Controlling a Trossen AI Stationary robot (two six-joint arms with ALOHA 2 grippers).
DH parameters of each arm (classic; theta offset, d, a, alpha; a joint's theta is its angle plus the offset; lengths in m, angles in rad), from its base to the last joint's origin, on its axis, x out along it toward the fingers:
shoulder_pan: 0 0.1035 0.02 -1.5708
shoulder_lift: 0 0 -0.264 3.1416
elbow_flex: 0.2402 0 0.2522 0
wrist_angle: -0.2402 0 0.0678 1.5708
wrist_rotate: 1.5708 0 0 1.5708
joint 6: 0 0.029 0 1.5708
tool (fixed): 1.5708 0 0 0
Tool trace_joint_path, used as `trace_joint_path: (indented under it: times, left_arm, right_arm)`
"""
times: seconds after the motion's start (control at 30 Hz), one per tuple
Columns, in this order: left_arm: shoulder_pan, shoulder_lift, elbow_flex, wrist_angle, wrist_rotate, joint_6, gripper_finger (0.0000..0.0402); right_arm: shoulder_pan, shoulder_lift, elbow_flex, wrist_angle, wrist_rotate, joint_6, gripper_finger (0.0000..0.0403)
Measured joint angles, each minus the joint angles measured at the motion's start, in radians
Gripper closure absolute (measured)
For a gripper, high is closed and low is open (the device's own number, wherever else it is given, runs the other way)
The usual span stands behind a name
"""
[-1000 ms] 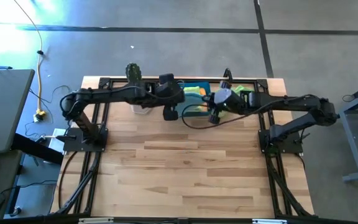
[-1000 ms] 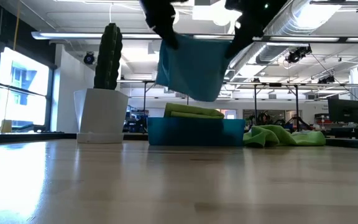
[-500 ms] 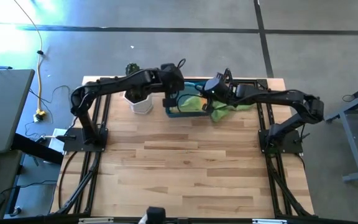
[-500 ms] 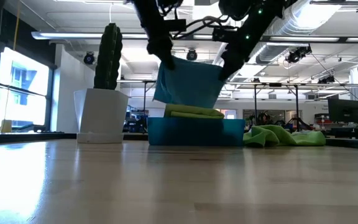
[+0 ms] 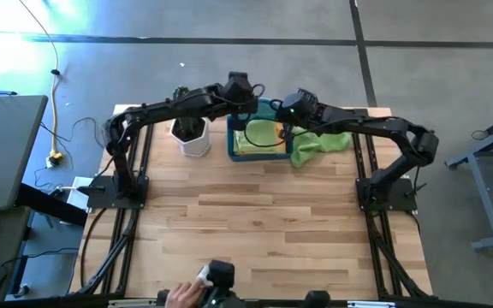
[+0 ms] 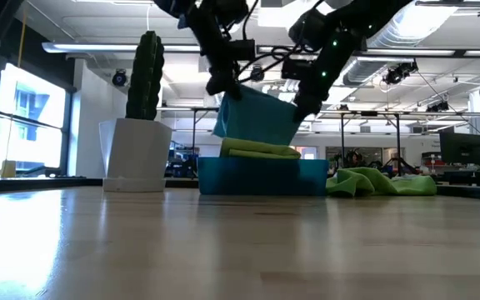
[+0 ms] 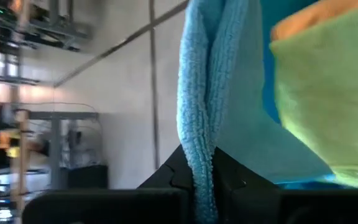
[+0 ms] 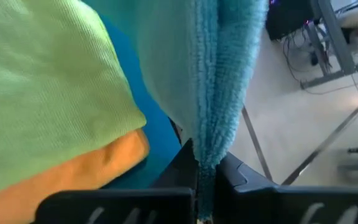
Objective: Fold microfiber towels
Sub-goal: Stack the blue microfiber towel on top of the green microfiber towel
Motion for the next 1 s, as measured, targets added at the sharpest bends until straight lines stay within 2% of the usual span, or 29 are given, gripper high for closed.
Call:
trace_joint_path:
  times: [0.43, 0.53, 0.63, 0.73, 0.87, 1.0]
  left_arm:
    - [0.036, 0.034, 0.0, 0.091, -0.025, 0.18, 0.039]
    - [0.044, 0.033, 0.001, 0.103, -0.034, 0.183, 0.0389]
    - [0.048, 0.033, 0.001, 0.044, -0.02, 0.141, 0.0389]
    - [0.045, 0.038, 0.001, -0.06, 0.074, 0.068, 0.0389]
    - [0.04, 0.041, 0.001, -0.188, 0.257, 0.0, 0.0389]
    - [0.02, 0.058, 0.0, -0.243, 0.366, -0.081, 0.0389]
  right_arm:
    - [-0.013, 0.041, 0.0, 0.084, -0.001, -0.001, 0.0403]
    - [-0.011, 0.041, 0.0, 0.096, -0.001, -0.001, 0.0403]
    - [0.0, 0.041, 0.0, 0.053, -0.02, 0.0, 0.0402]
    - [0.005, 0.041, 0.0, -0.008, -0.092, 0.011, 0.0402]
    - [0.004, 0.041, 0.0, -0.085, -0.26, 0.092, 0.0402]
    - [0.01, 0.05, 0.0, -0.124, -0.41, 0.115, 0.0394]
